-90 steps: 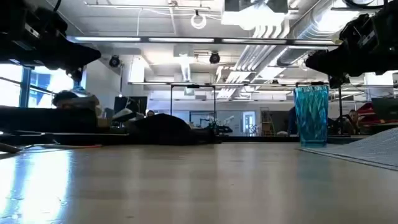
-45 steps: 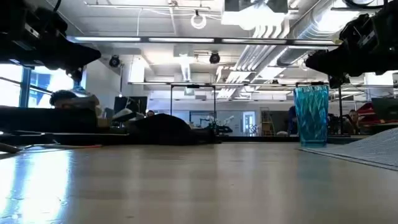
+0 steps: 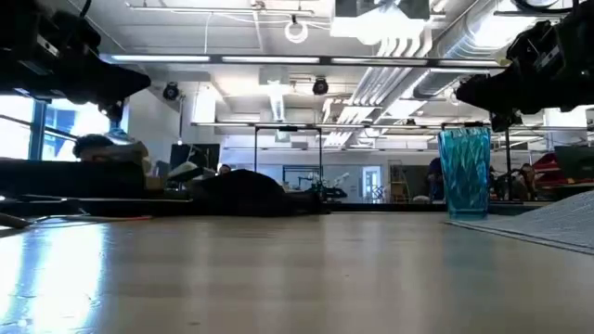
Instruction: Set table place
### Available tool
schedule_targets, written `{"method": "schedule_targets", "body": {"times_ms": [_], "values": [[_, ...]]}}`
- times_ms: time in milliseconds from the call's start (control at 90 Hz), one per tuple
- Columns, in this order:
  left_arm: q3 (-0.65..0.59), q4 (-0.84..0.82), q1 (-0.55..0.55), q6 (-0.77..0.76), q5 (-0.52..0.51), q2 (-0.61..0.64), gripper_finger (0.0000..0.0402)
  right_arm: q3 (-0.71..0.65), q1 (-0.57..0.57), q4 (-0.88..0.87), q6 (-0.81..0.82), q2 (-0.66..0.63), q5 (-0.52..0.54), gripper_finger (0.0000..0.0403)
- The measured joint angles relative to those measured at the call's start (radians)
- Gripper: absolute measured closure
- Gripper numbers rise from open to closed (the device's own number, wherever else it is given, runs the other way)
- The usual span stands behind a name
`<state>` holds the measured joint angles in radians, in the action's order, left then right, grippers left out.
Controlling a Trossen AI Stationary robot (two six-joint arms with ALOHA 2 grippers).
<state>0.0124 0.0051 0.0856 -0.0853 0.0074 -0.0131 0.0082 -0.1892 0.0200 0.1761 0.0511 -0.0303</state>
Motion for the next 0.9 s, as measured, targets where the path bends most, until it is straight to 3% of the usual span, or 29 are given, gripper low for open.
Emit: {"method": "schedule_targets", "body": {"times_ms": [289, 578, 900], "values": [[0.0, 0.001, 0.0, 0.002, 0.0, 0.0, 0.0401, 0.0, 0.0, 0.0, 0.0, 0.0, 0.0, 0.0402], [0.0, 0.026, 0.0, 0.105, 0.0, 0.0, 0.0401, 0.0, 0.0, 0.0, 0.002, 0.0, 0.0, 0.0402], [0.0, 0.263, -0.003, 0.062, -0.019, -0.054, 0.0401, 0.0, 0.0, 0.0, 0.001, 0.0, 0.0, 0.0402]]}}
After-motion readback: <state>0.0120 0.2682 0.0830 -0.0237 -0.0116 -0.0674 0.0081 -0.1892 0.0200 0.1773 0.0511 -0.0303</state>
